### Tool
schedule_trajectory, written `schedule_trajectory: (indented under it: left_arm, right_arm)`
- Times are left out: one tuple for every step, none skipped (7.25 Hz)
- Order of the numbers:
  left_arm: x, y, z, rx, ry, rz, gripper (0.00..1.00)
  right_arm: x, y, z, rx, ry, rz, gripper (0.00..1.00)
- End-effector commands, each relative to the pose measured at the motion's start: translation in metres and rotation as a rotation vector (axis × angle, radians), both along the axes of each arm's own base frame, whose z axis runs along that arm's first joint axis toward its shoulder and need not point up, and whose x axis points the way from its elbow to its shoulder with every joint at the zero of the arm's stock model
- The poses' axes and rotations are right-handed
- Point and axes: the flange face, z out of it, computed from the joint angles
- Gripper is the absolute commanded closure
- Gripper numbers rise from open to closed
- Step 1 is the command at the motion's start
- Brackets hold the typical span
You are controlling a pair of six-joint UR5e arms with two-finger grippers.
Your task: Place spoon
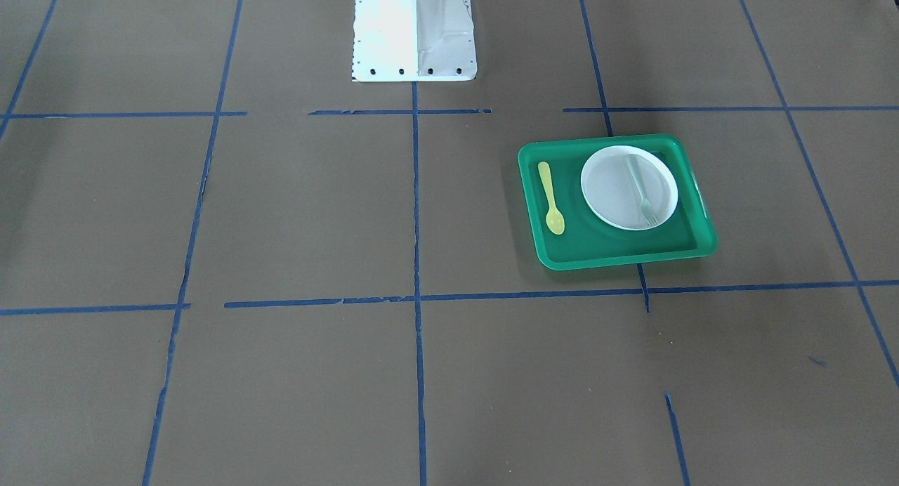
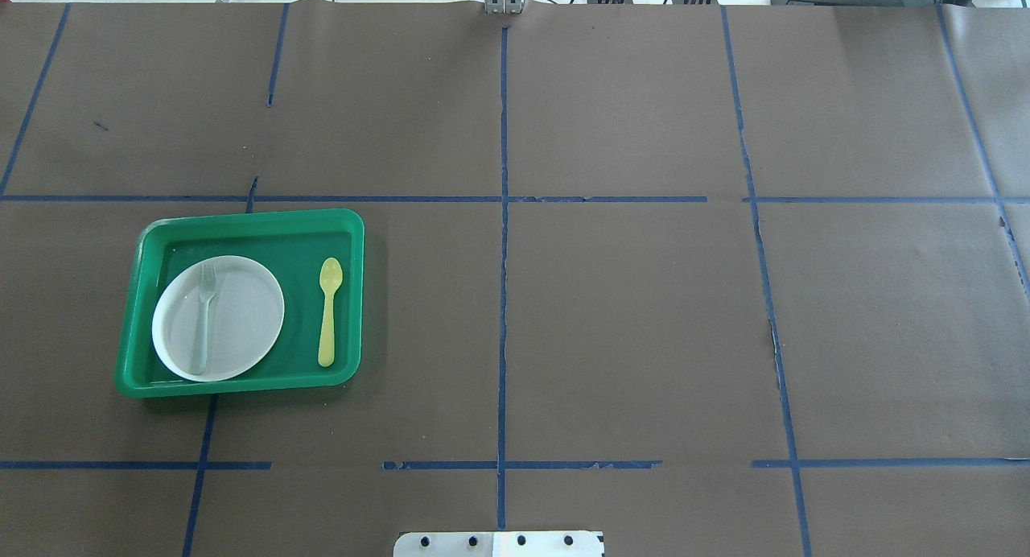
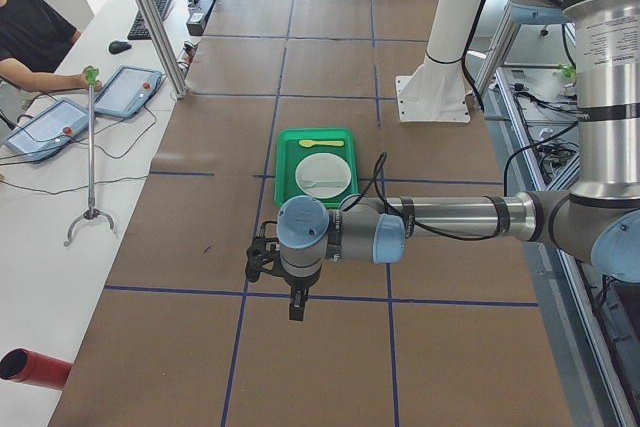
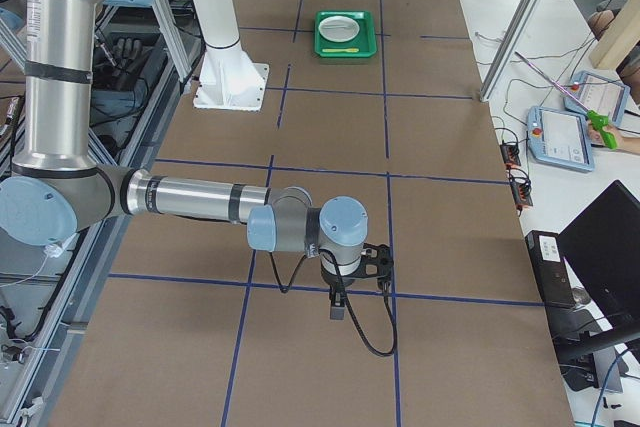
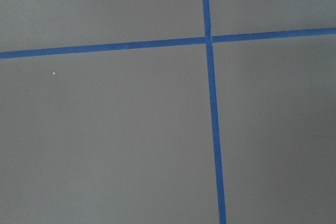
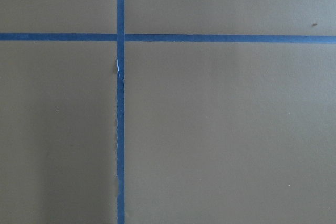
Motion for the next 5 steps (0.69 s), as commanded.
schedule_trajectory:
  left_arm:
    - [-0.0018, 0.0005, 0.0008, -0.003, -0.002, -0.004, 0.00]
    - [-0.0076, 0.0016, 0.0006, -0.001, -0.002, -0.018, 0.00]
    - [-0.0096, 0.0021, 0.0006, -0.001, -0.002, -0.022, 0.00]
    - [-0.0096, 0.0023, 0.0021, -0.004, -0.001, -0.023, 0.00]
    - [-0.0096, 0.0024, 0.0029, -0.006, -0.001, -0.023, 0.00]
  right_arm:
    - [0.0000, 0.0000, 0.0000, 0.000, 0.000, 0.000, 0.00]
    - [0.0000, 0.0000, 0.0000, 0.000, 0.000, 0.000, 0.00]
    - [0.0000, 0.0000, 0.0000, 0.000, 0.000, 0.000, 0.00]
    - [0.0000, 0.0000, 0.0000, 0.000, 0.000, 0.000, 0.00]
    - [0.0000, 0.0000, 0.0000, 0.000, 0.000, 0.000, 0.00]
